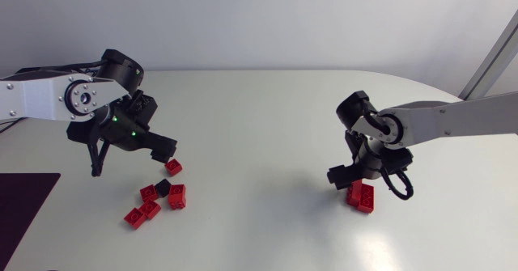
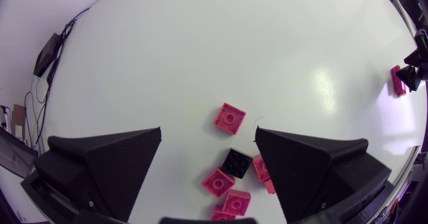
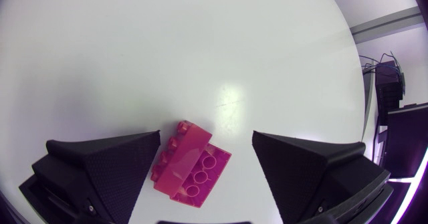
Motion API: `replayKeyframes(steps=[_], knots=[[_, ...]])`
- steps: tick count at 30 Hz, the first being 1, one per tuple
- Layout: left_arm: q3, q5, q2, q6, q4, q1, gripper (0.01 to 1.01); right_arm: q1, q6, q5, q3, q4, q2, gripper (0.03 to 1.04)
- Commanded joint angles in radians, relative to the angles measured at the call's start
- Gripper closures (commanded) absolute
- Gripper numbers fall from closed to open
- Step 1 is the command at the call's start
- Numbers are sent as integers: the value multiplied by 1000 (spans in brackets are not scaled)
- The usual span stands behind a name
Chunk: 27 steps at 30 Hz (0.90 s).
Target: Sort duplo bricks by size, large to the right and small to the left
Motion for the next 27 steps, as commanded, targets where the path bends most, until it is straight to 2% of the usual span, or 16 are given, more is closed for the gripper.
replayKeyframes(steps=[1,7,12,18,27], knots=[[-9,-16,-32,-33,6,-1,51,19,36,-2,62,-34,-41,70],[5,-165,-87,-64,6,-1,51,-50,59,-33,208,-138,-111,70],[2,-223,-188,-79,-11,31,51,-82,100,-33,282,-236,-188,70],[-40,-318,-322,-102,-12,35,51,-104,152,-33,335,-348,-289,70],[-120,-455,-587,-108,-11,35,52,-104,204,-31,337,-463,-508,70]])
